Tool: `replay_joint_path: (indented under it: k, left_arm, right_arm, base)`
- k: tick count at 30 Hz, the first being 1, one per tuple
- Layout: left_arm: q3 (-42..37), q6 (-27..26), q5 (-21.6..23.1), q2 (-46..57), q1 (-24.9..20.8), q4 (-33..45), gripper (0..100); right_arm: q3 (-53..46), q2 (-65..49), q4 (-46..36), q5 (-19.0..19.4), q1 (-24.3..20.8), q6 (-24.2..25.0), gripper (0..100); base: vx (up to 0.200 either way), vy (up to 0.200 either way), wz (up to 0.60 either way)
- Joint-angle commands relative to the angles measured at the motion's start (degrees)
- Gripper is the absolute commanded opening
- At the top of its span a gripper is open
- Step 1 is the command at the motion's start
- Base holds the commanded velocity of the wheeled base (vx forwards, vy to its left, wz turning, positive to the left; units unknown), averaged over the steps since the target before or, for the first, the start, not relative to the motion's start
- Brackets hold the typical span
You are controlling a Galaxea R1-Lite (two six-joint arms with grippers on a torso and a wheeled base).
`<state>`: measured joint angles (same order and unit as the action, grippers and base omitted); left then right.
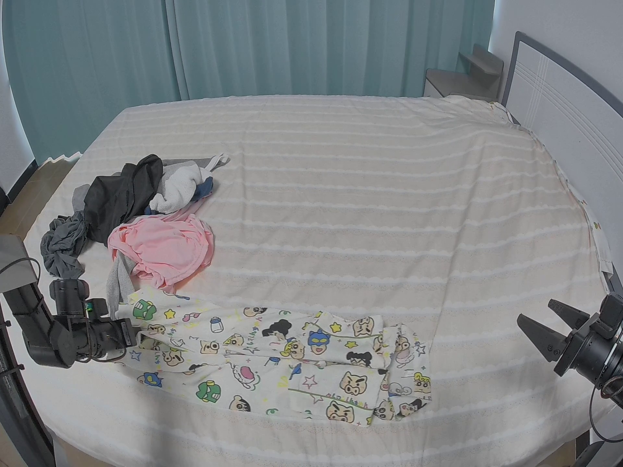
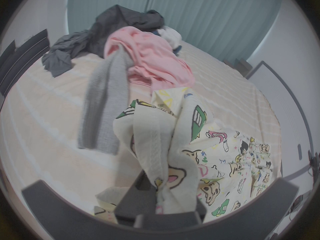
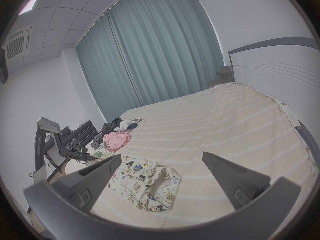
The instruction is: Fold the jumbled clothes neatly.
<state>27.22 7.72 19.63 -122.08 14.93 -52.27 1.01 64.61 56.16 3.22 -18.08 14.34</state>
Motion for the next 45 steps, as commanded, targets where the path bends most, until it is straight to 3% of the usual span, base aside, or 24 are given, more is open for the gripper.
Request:
replay_joint_path:
  k: [1, 7, 15, 19, 22, 24, 26, 31, 35, 37, 40, 41, 42, 45]
  left_arm:
    - [0.29, 0.02, 2.96, 0.88, 6.07, -0.02, 0]
    - [0.20, 0.19, 5.77, 2.11, 8.62, 0.07, 0]
    - [-1.03, 0.72, 5.86, 6.76, 4.67, 0.86, 0]
    - [0.73, 3.45, 5.16, 15.29, -2.54, 10.17, 0]
    - [1.87, 4.85, 4.37, 16.96, -5.18, 12.55, 0]
    - [3.89, 6.52, 0.76, 18.63, -10.10, 15.01, 0]
    - [5.56, 7.58, -3.19, 18.81, -14.85, 15.97, 0]
    - [9.17, 9.69, -8.38, 18.54, -24.51, 18.35, 0]
    - [11.10, 10.04, -11.45, 18.28, -29.44, 20.37, 0]
    - [13.21, 11.36, -14.44, 18.01, -35.15, 20.81, 0]
    - [13.82, 12.06, -15.14, 17.40, -37.43, 20.81, 0]
    - [15.05, 12.41, -16.64, 15.99, -41.12, 20.81, 0]
    - [15.05, 12.41, -16.64, 15.99, -41.12, 20.81, 0]
    - [16.90, 13.03, -19.89, 13.18, -46.84, 20.81, 0]
  right_arm:
    - [-1.01, -0.01, 0.00, 0.03, -0.03, 0.17, 100]
    - [-1.01, -0.01, 0.00, 0.03, -0.03, 0.17, 100]
    - [-1.01, -0.10, 0.00, 0.03, 0.06, 0.25, 100]
    - [-0.92, -0.10, 0.09, 0.03, 0.15, 0.25, 100]
    - [-0.84, -0.10, 0.09, 0.03, 0.15, 0.25, 100]
    - [-0.84, -0.10, 0.09, 0.03, 0.15, 0.25, 100]
    - [-0.84, -0.10, 0.09, 0.03, 0.15, 0.25, 100]
    - [-0.84, -0.10, 0.18, 0.03, 0.24, 0.34, 100]
    - [-0.84, -0.10, 0.18, 0.03, 0.32, 0.34, 100]
    - [-0.84, -0.10, 0.18, 0.12, 0.32, 0.34, 100]
    - [-0.84, -0.10, 0.18, 0.12, 0.32, 0.34, 100]
    - [-0.84, -0.01, 0.18, 0.12, 0.32, 0.25, 100]
    - [-0.84, -0.01, 0.18, 0.12, 0.32, 0.34, 100]
    - [-0.92, -0.01, 0.09, 0.47, 0.24, 0.34, 100]
  base:
    - [0.000, 0.000, 0.00]
    - [0.000, 0.000, 0.00]
    - [0.000, 0.000, 0.00]
    - [0.000, 0.000, 0.00]
    - [0.000, 0.000, 0.00]
    - [0.000, 0.000, 0.00]
    - [0.000, 0.000, 0.00]
    - [0.000, 0.000, 0.00]
    - [0.000, 0.000, 0.00]
    - [0.000, 0.000, 0.00]
    - [0.000, 0.000, 0.00]
    - [0.000, 0.000, 0.00]
    - [0.000, 0.000, 0.00]
    - [0.000, 0.000, 0.00]
